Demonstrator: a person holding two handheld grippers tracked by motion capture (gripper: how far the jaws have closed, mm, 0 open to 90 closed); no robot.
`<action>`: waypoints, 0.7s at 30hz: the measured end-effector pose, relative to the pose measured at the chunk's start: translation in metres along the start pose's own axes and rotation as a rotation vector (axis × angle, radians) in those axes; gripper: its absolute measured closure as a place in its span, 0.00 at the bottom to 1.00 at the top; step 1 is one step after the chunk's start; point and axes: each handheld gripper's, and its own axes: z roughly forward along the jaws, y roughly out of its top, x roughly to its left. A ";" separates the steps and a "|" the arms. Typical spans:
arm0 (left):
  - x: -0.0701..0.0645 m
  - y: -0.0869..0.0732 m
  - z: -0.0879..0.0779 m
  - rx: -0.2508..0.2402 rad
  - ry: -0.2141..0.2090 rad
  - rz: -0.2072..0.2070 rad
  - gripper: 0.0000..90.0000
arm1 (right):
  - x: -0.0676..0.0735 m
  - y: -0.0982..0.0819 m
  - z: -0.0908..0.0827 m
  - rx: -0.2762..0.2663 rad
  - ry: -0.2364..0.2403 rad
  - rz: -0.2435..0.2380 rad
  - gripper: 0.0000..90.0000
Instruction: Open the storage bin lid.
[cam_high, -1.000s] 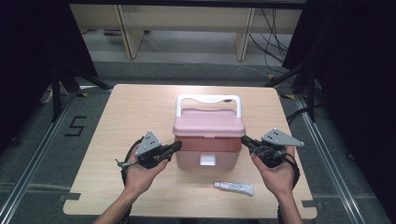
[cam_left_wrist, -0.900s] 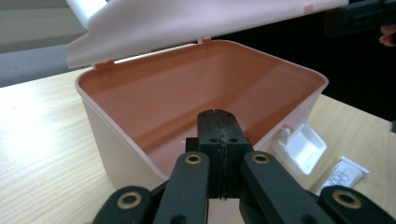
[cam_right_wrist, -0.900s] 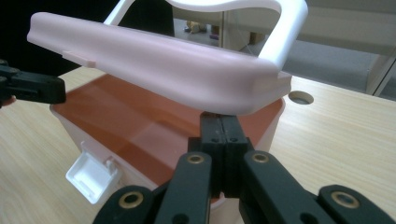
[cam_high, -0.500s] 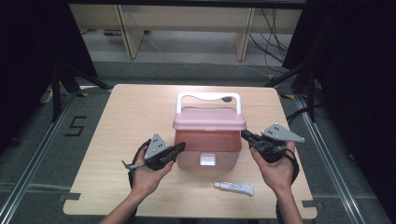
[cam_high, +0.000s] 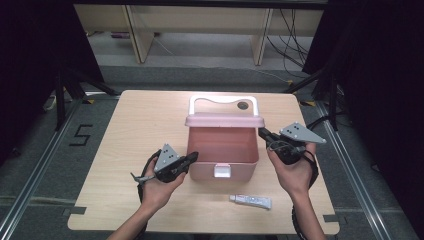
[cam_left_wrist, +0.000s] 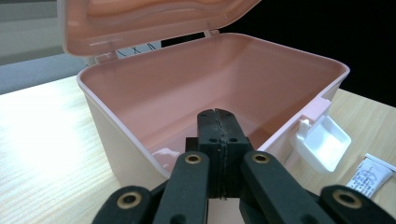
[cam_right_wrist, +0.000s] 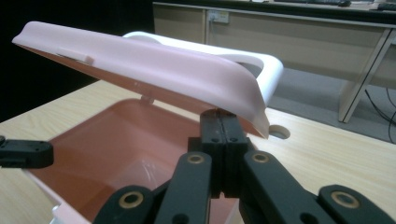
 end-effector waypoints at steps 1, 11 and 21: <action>0.000 0.000 0.000 0.000 0.000 0.001 1.00 | 0.000 0.001 0.001 -0.006 0.000 0.000 1.00; 0.001 -0.001 0.001 -0.004 0.000 0.005 1.00 | -0.001 0.009 0.011 -0.021 -0.031 0.017 1.00; 0.001 -0.001 0.001 -0.007 -0.002 0.010 1.00 | -0.003 0.016 0.020 -0.039 -0.057 0.021 1.00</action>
